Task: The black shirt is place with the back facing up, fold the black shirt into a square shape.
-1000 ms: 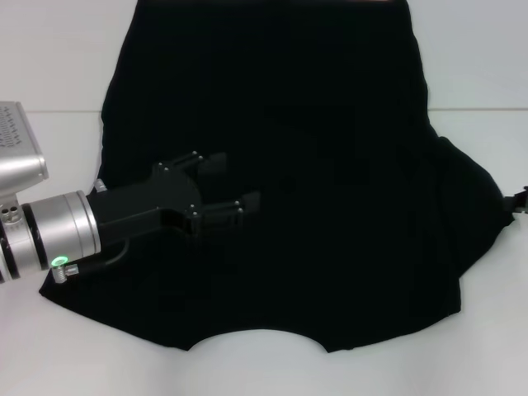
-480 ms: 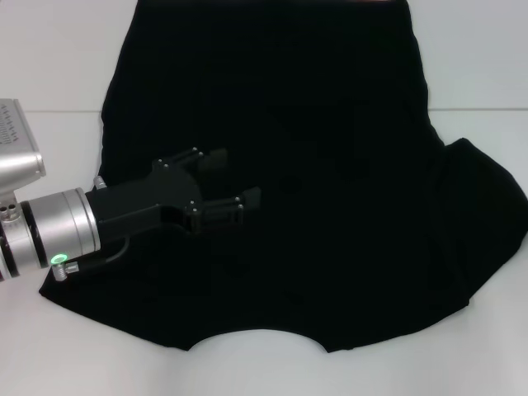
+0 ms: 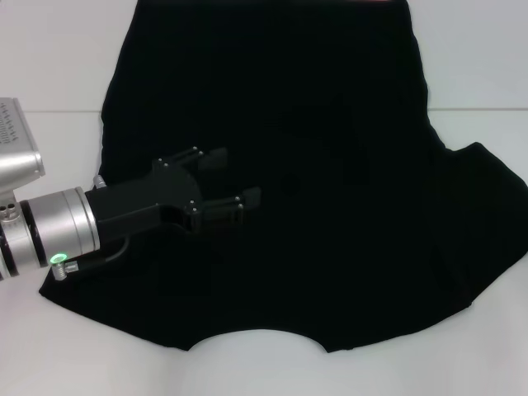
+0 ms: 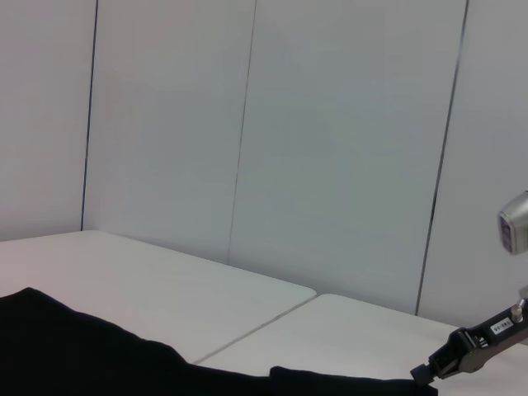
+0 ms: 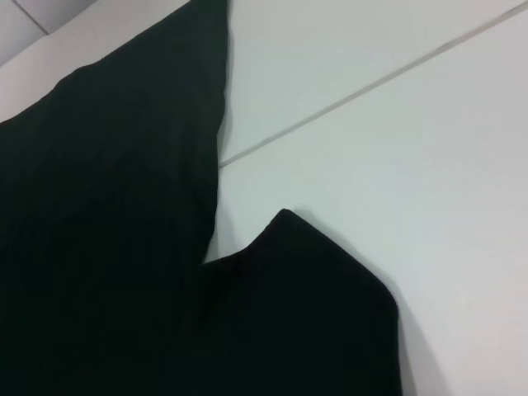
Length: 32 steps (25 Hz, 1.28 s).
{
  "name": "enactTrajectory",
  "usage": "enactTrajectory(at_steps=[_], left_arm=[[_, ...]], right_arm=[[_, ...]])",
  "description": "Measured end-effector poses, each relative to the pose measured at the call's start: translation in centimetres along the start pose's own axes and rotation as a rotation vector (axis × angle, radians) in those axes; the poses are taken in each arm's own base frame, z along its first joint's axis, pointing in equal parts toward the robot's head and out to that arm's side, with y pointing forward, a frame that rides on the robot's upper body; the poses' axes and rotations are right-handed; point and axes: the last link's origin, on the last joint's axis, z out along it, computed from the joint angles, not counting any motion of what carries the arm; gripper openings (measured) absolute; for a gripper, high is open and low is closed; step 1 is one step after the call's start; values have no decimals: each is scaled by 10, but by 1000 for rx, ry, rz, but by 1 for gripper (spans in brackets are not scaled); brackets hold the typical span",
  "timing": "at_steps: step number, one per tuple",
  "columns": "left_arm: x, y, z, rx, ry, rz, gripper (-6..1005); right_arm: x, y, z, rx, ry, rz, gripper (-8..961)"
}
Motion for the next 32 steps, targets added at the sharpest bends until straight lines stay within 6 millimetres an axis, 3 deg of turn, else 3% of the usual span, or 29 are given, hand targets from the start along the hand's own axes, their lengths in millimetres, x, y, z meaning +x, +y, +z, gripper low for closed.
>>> enactTrajectory(at_steps=[8,12,18,26,32], left_arm=[[0,0,1,-5,-2,3,890],[0,1,1,-6,-1,2,890],[-1,1,-1,-1,-2,-3,890],[-1,0,0,2,-3,-11,890],[0,-1,0,6,-4,-10,891]], right_arm=[[-13,15,7,-31,-11,-39,14],[-28,37,17,-68,-21,-76,16],[-48,85,36,-150,-6,-182,18],[-32,150,60,-268,150,-349,20],[-15,170,66,-289,259,-406,22]])
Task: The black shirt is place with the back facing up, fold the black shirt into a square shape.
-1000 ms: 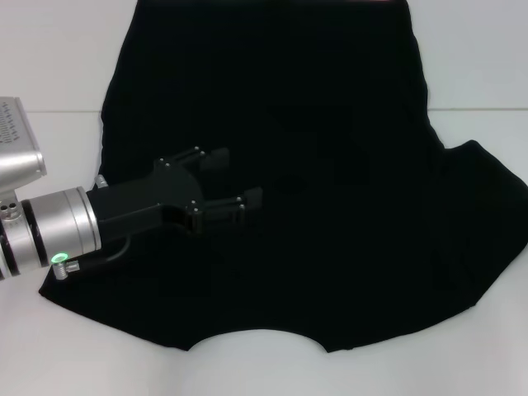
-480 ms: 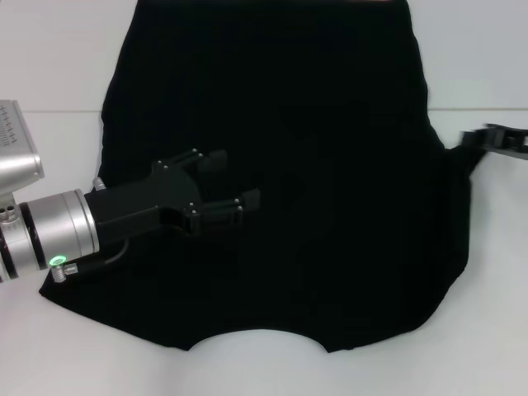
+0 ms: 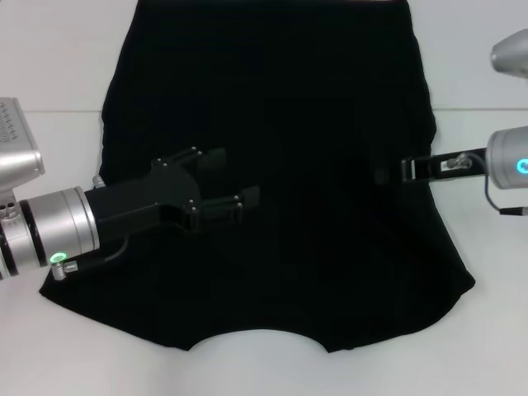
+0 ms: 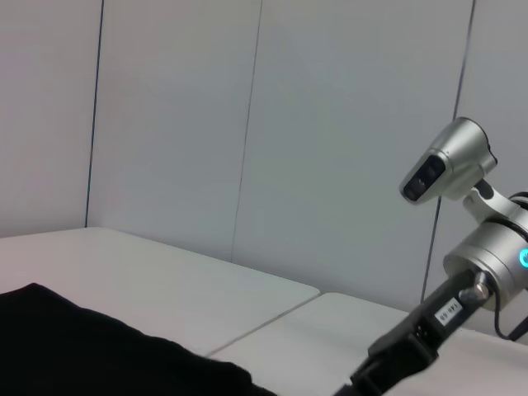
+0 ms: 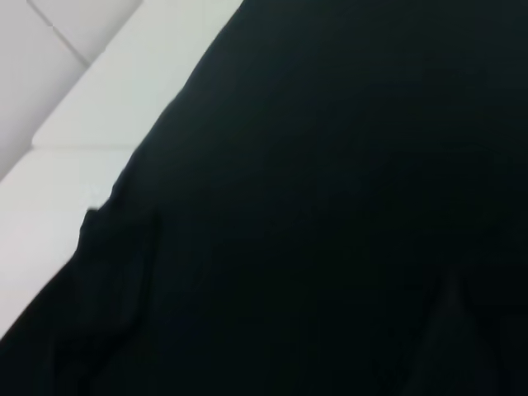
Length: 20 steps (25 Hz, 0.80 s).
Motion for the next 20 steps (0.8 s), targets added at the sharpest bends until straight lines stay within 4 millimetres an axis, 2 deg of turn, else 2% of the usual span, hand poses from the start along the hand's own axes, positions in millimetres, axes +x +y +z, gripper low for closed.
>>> enactTrajectory(at_steps=[5,12,17,20], left_arm=[[1,0,0,1,0,1,891],[1,-1,0,2,-1,3,891],[1,-1,-1,4,0,-9,890],[2,-5,-8,21,12,-56,889]], right_arm=[[2,3,5,1,5,7,24],[2,1,0,-18,-34,34,26],[2,-1,-10,-73,-92,48,212],[6,-2,-16,-110,-135,43,344]])
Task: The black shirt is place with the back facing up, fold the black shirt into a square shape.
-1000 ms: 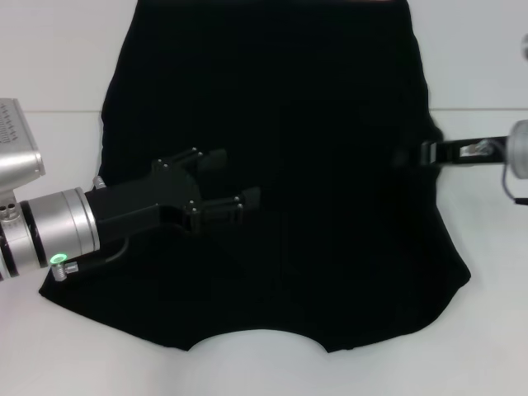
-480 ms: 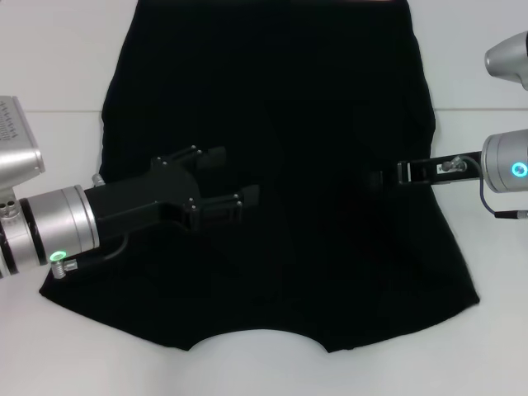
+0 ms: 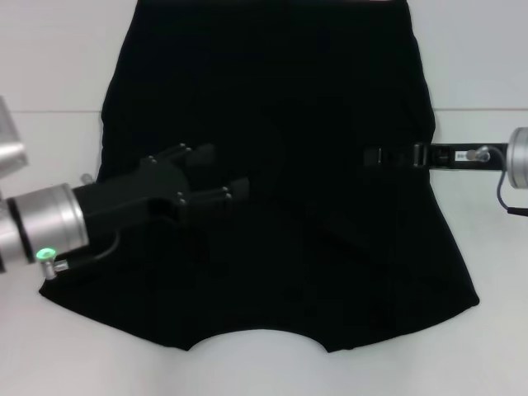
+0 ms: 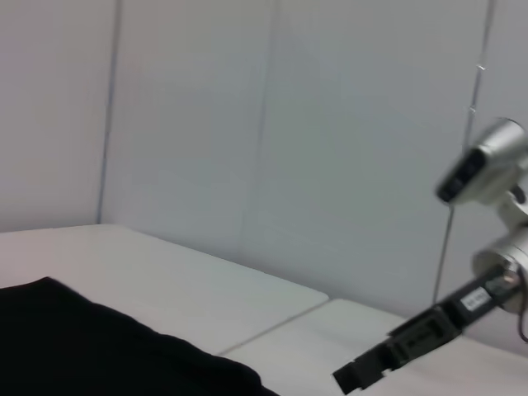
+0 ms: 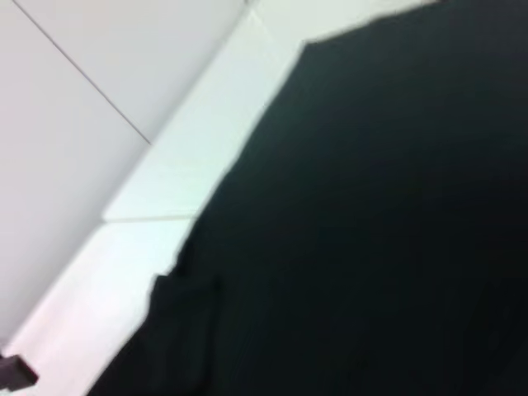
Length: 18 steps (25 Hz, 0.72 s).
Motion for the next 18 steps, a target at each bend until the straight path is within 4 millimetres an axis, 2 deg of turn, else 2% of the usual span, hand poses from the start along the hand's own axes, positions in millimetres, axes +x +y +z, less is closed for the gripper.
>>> enactTrajectory(at_steps=[3,6,10,13,18], left_arm=[[2,-3,-15,11,22,-64,891],[2,-5,-41,39,39,-142,891],[-5,-7,-72,101,7,-190,890],[-15,-8,-102,174,-27,-225,890],[-31,-8,-139,281,-77,-275,890]], right_arm=[[8,1,-4,-49,-50,-22,486],[18,5,-3,-88,-86,-62,738],[25,11,5,-105,-94,-105,781],[23,13,12,-93,-96,-116,814],[16,18,17,-96,-106,-124,857]])
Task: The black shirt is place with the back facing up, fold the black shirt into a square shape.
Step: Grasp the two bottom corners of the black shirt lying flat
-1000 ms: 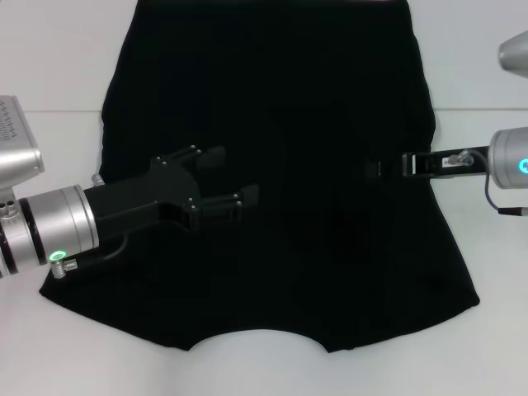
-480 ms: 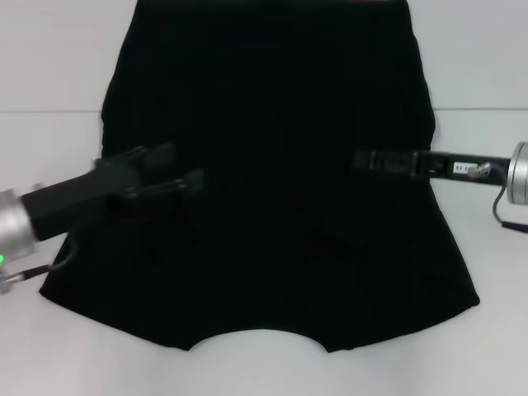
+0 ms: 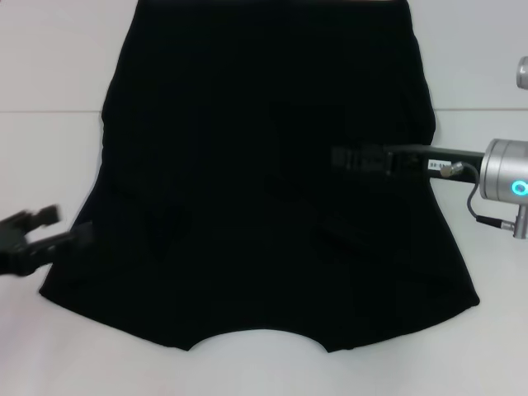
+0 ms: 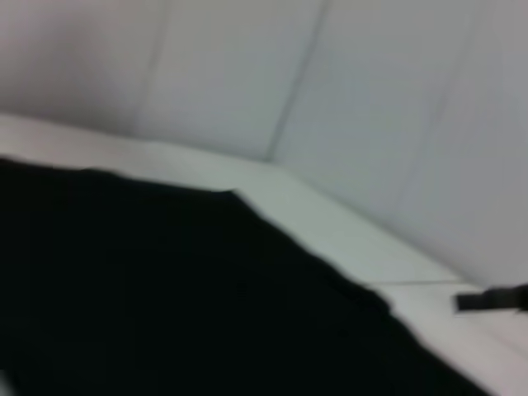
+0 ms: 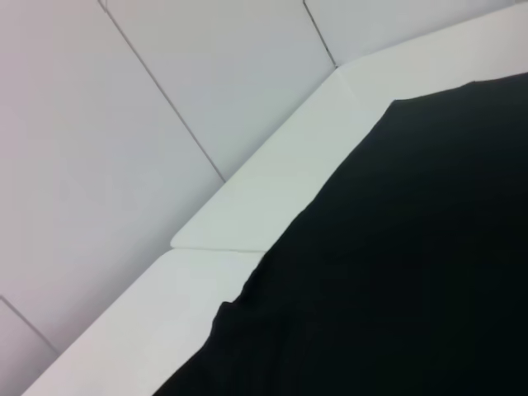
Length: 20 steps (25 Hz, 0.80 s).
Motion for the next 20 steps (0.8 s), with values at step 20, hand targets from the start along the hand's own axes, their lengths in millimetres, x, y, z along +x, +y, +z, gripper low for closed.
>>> enactTrajectory(at_steps=[20], left_arm=[[-31,-25,-8,163,-291,111,891]], right_arm=[[-10,18,15,-66,30,-94,855]])
